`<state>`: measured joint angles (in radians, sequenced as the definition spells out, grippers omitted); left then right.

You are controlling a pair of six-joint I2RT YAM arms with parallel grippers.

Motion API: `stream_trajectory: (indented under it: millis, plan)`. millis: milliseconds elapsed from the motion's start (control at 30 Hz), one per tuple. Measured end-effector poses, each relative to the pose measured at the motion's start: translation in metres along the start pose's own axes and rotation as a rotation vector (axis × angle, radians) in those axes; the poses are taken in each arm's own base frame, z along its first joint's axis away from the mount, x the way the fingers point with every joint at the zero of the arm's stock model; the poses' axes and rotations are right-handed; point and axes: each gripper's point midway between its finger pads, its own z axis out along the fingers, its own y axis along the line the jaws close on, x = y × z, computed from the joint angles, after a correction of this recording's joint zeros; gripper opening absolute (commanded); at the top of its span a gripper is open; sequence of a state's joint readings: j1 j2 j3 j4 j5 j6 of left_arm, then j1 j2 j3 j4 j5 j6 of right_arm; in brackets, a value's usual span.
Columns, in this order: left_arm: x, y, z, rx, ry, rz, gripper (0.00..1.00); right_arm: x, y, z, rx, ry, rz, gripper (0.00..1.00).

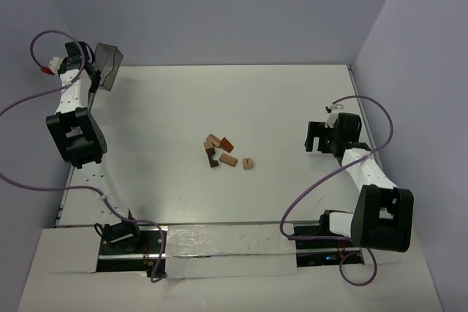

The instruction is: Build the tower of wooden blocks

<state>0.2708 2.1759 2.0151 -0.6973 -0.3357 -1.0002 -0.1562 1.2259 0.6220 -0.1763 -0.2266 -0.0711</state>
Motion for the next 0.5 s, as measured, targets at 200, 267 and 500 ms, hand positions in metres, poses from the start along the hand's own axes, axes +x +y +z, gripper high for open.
stream_trajectory:
  millis: [200, 267, 500]
  plan:
    - [0.015, 0.014, 0.035, -0.058, 0.028, -0.039, 0.03, 0.001, -0.001, 0.0, 0.006, 0.002, 0.003, 1.0]
    - [0.018, 0.019, 0.044, -0.071, 0.04, -0.055, 0.04, 0.001, -0.001, 0.0, 0.007, 0.004, 0.004, 1.0]
    - [0.019, 0.019, 0.056, -0.064, 0.052, -0.107, 0.22, 0.001, -0.003, 0.0, 0.015, 0.004, 0.004, 1.0]
